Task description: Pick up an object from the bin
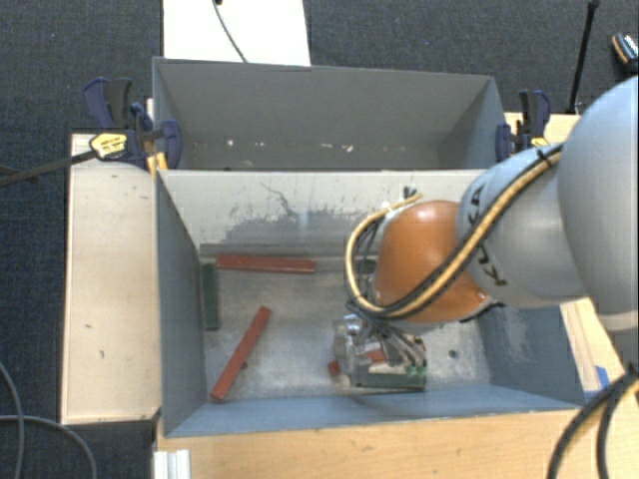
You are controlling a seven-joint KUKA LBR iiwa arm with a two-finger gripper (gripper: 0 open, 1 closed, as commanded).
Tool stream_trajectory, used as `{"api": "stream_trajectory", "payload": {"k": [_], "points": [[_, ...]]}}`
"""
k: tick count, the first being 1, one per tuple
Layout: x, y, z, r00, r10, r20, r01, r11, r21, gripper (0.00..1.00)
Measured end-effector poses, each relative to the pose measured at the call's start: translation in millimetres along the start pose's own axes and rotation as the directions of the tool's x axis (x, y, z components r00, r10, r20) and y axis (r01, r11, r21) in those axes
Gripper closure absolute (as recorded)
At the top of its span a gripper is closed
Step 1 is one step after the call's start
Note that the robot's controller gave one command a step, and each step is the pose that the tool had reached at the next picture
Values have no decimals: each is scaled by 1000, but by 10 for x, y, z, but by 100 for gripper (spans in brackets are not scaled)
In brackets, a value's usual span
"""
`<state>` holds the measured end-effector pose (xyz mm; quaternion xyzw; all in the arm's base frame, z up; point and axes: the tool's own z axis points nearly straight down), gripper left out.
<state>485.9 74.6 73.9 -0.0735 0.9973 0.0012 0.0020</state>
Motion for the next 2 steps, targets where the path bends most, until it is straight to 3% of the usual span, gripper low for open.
{"api": "stream_trajectory", "payload": {"k": [1, 2], "points": [[-370, 56, -1424, 1000, 26, 9, -26, 1000, 2, 100], [-346, 57, -1377, 1000, 27, -2, -27, 1000, 1, 0]]}}
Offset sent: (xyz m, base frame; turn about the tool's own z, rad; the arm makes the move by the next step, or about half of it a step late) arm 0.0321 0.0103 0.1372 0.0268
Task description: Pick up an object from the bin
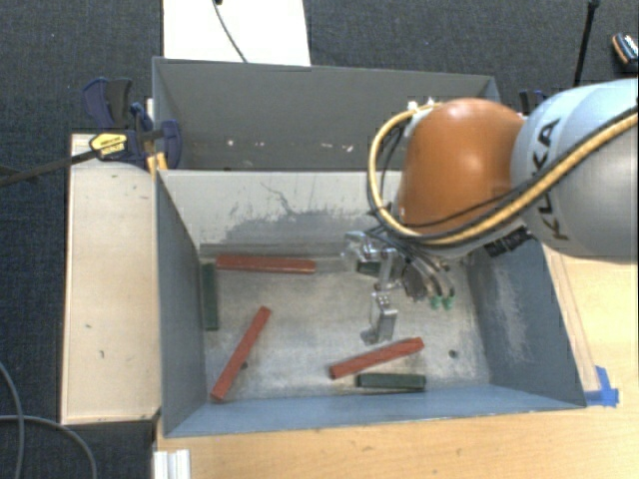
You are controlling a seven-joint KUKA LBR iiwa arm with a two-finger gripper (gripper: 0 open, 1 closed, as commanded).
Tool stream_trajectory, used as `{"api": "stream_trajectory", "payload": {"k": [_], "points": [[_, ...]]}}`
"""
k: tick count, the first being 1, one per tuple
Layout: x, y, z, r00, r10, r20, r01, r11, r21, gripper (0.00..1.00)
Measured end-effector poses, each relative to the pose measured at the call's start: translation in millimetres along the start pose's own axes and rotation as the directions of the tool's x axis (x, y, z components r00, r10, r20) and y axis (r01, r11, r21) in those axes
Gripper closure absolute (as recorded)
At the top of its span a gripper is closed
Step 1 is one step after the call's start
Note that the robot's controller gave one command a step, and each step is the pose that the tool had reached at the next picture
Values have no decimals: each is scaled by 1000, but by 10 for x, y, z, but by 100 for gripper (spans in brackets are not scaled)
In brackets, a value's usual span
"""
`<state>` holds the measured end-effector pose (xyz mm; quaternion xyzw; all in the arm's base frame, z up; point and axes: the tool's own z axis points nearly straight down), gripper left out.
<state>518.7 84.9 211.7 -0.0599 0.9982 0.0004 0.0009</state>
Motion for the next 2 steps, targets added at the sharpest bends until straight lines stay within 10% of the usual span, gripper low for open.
{"api": "stream_trajectory", "payload": {"k": [1, 2], "points": [[403, 168, 1349, 999, -52, -2, 52, 999, -1, 0], [47, -657, 1373, 1000, -7, 4, 7, 1000, 5, 0]]}}
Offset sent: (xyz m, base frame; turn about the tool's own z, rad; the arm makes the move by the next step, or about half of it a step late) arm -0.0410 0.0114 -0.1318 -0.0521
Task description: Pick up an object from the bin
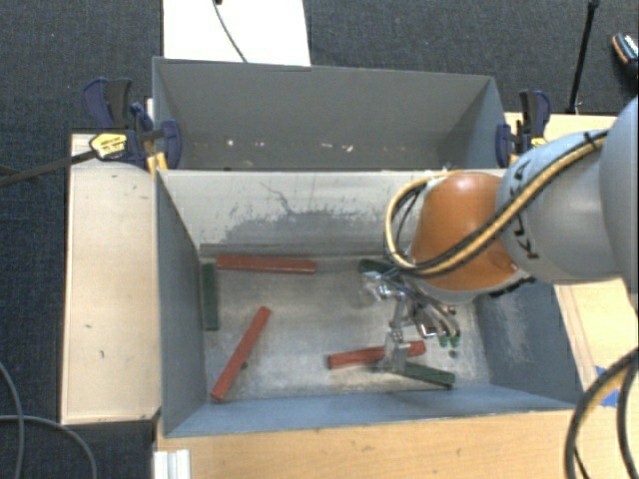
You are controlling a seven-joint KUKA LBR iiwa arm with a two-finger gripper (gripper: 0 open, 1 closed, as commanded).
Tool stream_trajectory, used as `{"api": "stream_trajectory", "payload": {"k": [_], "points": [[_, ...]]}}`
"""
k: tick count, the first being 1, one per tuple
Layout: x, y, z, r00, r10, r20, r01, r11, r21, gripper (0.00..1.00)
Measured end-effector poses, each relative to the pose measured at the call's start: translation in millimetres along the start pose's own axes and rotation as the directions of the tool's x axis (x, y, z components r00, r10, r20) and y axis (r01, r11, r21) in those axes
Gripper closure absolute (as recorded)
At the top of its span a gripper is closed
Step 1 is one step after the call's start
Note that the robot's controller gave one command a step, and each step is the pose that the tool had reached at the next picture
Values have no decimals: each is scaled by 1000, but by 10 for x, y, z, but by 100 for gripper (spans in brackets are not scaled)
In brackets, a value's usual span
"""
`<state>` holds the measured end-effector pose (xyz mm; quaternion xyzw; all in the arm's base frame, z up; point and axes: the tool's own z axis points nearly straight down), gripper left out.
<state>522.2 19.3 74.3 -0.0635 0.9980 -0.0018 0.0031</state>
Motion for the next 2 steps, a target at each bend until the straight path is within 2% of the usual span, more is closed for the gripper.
{"api": "stream_trajectory", "payload": {"k": [1, 2], "points": [[14, 64, 2, 1000, -6, -4, 6, 1000, -5, 100], [56, 1121, -1423, 1000, -30, 4, 30, 1000, -8, 100]]}}
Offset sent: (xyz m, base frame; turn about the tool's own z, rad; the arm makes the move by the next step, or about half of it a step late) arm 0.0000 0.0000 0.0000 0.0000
